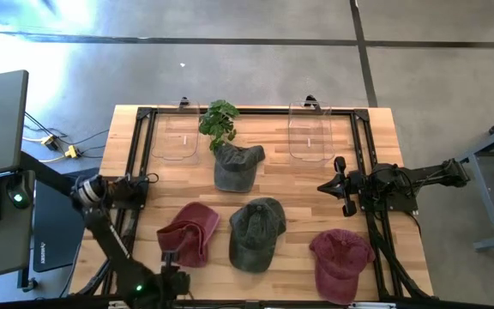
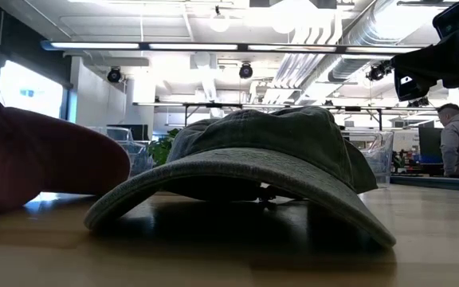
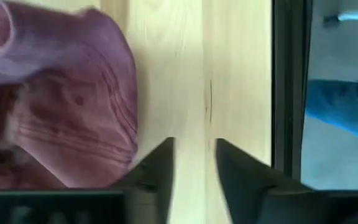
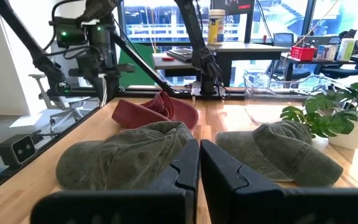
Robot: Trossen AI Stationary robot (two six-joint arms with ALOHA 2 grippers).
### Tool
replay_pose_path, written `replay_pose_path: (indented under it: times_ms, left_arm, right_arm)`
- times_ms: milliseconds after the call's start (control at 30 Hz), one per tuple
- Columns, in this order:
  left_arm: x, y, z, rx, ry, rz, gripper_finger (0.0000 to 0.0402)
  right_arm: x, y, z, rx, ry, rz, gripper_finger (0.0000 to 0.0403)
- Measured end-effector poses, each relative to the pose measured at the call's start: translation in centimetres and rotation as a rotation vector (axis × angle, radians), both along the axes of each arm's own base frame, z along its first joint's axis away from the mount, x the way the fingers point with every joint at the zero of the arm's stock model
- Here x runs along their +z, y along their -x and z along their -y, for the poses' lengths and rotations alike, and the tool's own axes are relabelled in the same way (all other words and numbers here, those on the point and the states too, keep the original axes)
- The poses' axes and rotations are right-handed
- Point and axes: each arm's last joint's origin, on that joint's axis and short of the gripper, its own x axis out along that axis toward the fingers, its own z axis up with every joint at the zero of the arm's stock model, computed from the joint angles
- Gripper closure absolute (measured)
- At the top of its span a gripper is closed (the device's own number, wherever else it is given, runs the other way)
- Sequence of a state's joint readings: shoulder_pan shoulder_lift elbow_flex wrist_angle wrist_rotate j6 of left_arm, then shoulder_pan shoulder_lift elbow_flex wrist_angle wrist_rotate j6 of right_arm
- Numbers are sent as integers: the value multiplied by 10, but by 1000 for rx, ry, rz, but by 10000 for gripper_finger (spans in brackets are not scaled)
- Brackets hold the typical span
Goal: Pick & Place hat
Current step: Put the left red cap into the left transparent bin
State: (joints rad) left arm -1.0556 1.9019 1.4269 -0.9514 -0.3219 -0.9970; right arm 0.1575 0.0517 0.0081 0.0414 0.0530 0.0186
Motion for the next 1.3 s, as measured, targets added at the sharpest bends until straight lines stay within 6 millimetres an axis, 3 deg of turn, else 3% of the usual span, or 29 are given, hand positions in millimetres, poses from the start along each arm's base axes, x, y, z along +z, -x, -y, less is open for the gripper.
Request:
replay_pose_path:
  times_ms: [167,300,567,967,1100,1300]
  left_arm:
    - [-30,1,2,-4,-176,1,180]
    - [-54,-1,-1,10,-280,-88,167]
    - [-69,-4,-11,146,-369,-138,251]
    - [-77,-19,-28,222,-462,-49,390]
    - [-61,-27,-32,248,-428,-61,394]
    - [26,-30,-50,204,-329,55,398]
  right_arm:
    - [0,0,0,0,0,0,391]
    - [0,0,0,0,0,0,391]
    - [0,0,0,0,0,-1,391]
    - [0,0,0,0,0,-1,391]
    - [0,0,0,0,0,0,391]
    - [0,0,0,0,0,0,391]
